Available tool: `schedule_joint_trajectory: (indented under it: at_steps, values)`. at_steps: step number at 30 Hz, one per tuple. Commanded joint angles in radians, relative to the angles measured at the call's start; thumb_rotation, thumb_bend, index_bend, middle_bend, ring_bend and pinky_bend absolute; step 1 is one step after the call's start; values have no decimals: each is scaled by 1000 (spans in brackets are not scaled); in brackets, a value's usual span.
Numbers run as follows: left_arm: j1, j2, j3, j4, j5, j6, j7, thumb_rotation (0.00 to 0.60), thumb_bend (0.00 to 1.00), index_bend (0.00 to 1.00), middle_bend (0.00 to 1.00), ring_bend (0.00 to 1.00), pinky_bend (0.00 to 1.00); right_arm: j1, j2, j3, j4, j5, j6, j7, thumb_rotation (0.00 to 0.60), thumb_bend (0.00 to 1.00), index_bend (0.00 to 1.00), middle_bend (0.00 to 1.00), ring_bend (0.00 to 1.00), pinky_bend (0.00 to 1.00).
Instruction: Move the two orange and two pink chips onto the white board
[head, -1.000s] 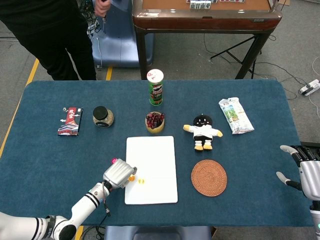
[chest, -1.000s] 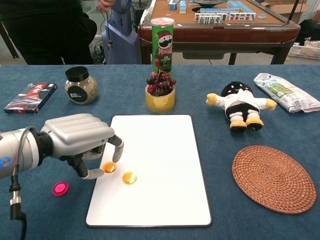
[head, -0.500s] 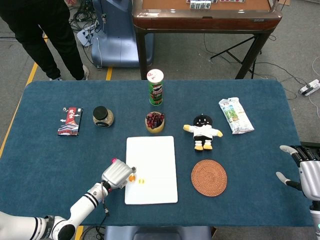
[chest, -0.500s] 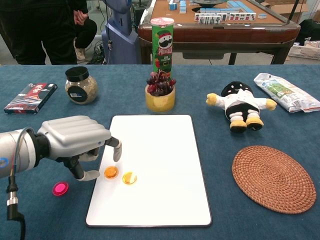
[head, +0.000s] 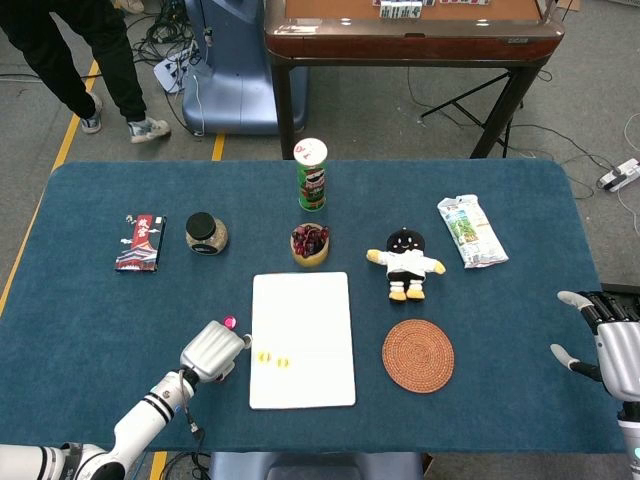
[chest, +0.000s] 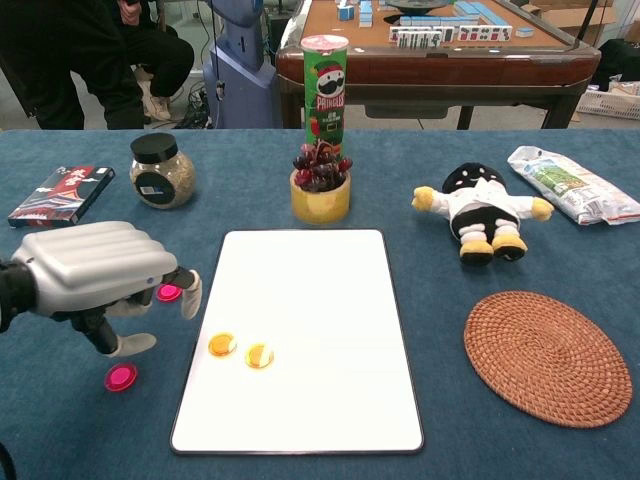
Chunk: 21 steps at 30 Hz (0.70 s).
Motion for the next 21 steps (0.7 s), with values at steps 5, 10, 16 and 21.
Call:
schedule_joint_trajectory:
  at_steps: [5, 10, 16, 21]
  values:
    - [44, 56, 45, -32, 57, 32, -29, 600, 376, 464, 1000, 969, 1000, 0, -1, 0, 0, 2, 0, -1, 600, 17, 277, 314, 231, 374]
    - [70, 74, 74, -29, 118, 36, -65, 600, 376, 465, 1000, 970, 1000, 1, -3, 1, 0, 3, -2, -5, 600, 17, 277, 315, 231, 374]
    - [88, 70, 93, -19, 173, 29, -77, 600, 376, 466, 1000, 970, 1000, 2, -6, -1, -1, 3, -5, -13, 600, 17, 277, 315, 231, 374]
    - [98, 58, 94, 2, 207, 19, -100, 600, 375, 476, 1000, 970, 1000, 3, -6, 0, -1, 4, -6, -13, 600, 17, 277, 315, 231, 374]
